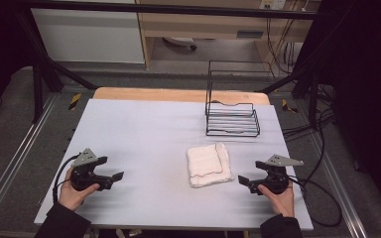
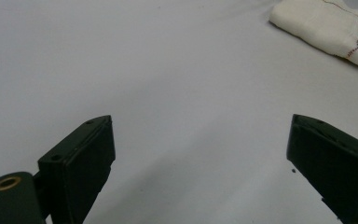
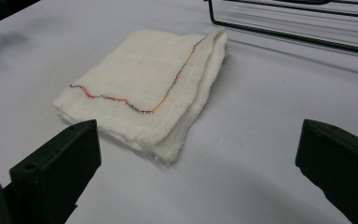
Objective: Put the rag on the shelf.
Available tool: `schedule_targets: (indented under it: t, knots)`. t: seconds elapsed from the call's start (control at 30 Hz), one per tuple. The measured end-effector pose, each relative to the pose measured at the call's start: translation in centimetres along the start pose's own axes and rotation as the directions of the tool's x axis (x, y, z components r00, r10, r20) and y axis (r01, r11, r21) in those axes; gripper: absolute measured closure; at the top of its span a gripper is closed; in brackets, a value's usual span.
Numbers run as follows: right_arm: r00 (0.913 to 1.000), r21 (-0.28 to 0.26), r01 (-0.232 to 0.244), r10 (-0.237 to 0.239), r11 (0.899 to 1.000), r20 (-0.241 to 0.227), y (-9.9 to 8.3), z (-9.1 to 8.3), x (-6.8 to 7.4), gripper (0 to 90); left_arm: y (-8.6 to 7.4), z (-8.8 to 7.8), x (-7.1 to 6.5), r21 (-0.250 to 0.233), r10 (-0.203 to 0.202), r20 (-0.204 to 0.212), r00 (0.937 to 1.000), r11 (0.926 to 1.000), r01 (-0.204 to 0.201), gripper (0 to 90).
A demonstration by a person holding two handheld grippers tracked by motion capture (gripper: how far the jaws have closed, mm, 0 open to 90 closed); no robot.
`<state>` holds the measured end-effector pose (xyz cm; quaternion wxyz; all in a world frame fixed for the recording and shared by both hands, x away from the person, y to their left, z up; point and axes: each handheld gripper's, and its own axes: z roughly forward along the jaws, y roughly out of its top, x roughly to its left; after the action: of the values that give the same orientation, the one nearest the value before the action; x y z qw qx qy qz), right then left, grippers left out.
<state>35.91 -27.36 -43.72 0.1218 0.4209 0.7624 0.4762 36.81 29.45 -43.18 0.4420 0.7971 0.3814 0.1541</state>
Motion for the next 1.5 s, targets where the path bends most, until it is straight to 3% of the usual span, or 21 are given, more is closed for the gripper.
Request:
schedule_targets:
  t: [0.43,0.83,1.13,1.37,1.5]
  knots:
    - [0.9999,0.013,0.008,-0.008,1.0,0.009,0.1,0.3,0.3,0.6,0.0,0.2,-0.5,0.002,0.007,0.007,1.0,1.0,-0.007,7.5]
    - [0.9998,0.049,0.013,-0.014,0.999,0.016,0.4,1.6,1.4,3.6,0.8,1.7,-2.7,0.005,0.024,0.051,0.9984,0.9997,-0.024,7.0]
    - [0.9977,0.098,-0.009,0.002,0.995,0.067,0.8,3.8,2.4,18.1,0.9,2.2,-3.2,0.02,0.029,0.051,0.9983,0.9994,-0.03,7.0]
    - [0.9978,0.139,-0.013,0.004,0.99,0.067,0.9,5.2,2.7,42.8,0.7,2.2,-2.9,0.026,0.023,0.04,0.9989,0.9994,-0.024,7.2]
    - [0.9976,0.154,-0.03,0.02,0.988,0.066,0.7,5.5,2.7,52.0,0.6,2.2,-2.8,0.025,0.017,0.034,0.9993,0.9995,-0.018,7.6]
